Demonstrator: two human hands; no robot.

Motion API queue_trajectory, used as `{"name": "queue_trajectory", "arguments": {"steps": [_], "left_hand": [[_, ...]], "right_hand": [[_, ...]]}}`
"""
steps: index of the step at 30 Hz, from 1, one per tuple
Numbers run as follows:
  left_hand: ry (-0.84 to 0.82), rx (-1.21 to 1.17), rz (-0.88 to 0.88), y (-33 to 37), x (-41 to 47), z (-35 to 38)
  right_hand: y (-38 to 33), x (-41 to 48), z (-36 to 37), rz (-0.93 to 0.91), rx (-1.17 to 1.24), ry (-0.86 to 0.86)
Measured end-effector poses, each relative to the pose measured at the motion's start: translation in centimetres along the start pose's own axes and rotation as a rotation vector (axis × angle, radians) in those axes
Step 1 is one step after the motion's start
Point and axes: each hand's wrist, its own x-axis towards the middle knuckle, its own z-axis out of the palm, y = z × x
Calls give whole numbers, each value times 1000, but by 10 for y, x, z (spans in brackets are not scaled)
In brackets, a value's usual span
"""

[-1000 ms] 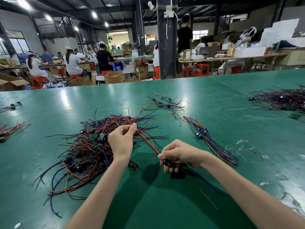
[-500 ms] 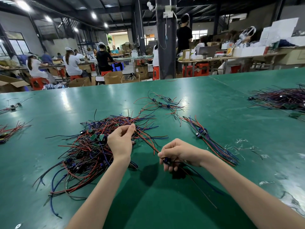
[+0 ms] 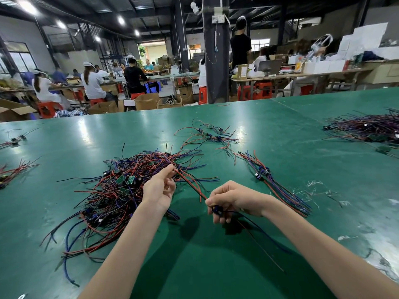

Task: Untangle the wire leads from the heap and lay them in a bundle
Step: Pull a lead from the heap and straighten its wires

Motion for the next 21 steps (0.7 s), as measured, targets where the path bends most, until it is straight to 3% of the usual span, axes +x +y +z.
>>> {"name": "queue_trajectory", "arguments": {"steps": [10, 16, 21], "left_hand": [[-162, -191, -239, 0, 3, -1], [-80, 45, -68, -1, 4, 1], [-112, 17, -49, -6, 2, 4]], "right_hand": [[-2, -3, 0, 0, -2, -25], [-1, -3, 3, 30, -34, -18], [2, -2, 6, 29, -45, 23]]}}
